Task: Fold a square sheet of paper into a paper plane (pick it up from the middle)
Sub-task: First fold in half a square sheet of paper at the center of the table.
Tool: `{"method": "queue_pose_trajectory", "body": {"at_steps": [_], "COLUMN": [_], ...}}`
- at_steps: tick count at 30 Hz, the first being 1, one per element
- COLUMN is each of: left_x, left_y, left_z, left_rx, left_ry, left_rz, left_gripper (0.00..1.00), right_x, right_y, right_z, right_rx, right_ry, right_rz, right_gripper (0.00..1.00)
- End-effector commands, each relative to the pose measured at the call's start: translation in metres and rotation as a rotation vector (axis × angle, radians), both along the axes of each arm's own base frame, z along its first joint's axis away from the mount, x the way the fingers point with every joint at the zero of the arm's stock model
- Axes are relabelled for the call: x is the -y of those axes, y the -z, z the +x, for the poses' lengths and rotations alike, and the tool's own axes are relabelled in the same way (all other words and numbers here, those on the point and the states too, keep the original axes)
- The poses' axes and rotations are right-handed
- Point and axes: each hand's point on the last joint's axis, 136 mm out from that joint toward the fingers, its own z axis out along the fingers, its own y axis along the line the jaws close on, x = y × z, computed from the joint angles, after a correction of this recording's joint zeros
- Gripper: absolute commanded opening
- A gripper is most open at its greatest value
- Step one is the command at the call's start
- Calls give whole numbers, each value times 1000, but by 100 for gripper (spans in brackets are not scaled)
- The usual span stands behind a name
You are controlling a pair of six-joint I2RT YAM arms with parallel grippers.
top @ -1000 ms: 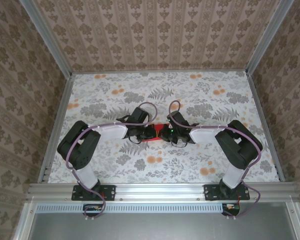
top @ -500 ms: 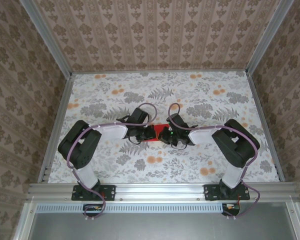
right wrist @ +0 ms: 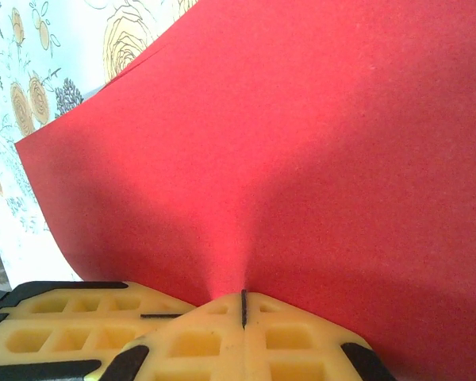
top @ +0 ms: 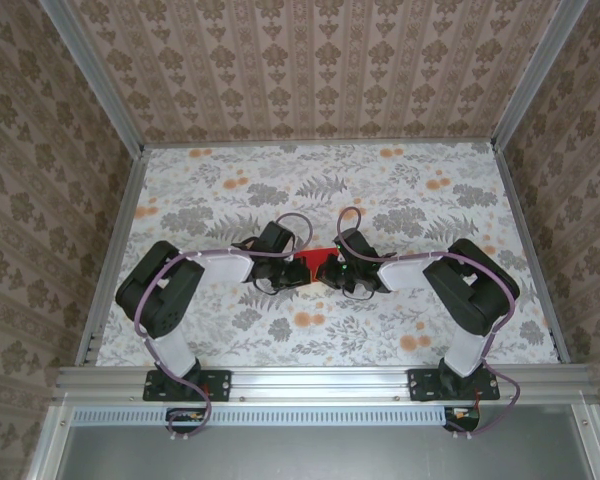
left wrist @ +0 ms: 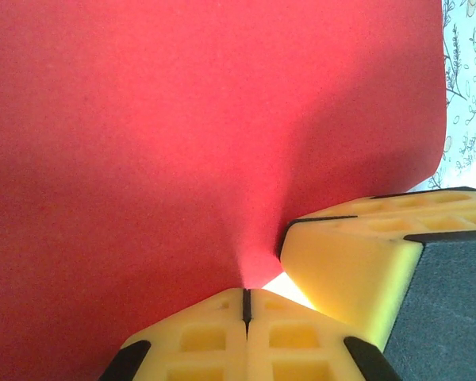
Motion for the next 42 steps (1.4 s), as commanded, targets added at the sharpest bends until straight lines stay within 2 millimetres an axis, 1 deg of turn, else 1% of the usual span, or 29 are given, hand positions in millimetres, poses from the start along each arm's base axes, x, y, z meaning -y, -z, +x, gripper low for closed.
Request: {"method": "queue_pose_trajectory", "body": {"at_steps": [1,6,11,17,23,30,36,42], "left_x": [-3,-1,-3,-6,-14,-36,-49,-59], "left_y": [-3,-20,-17,2,16,31,47,55], "left_z": [2,12,17,13,8,0,-13,-18], "left_rx": [8,84,97,39,-20,-90,-191,-232], "left_ry": [-17,-46,-77,-82,-92,-133,-146,-164], "left_rz": [-10,-49,-42,2,44,134,184,217], "left_gripper": [0,0,0,0,0,0,0,0], "right_x": [9,9,9,9,10,14,27,59], "right_y": [18,18,19,20,20,23,30,34], "right_z": [-10,-10,-10,-11,-11,-11,-9,-6], "right_rx": [-41,-40,-42,-46,-44,-26,18,5], "right_ry": [13,13,14,13,15,24,36,104], "right_rz": [-50,-49,-50,-51,-49,-59,-73,-109], "right_gripper": [2,2,2,2,2,2,3,3]}}
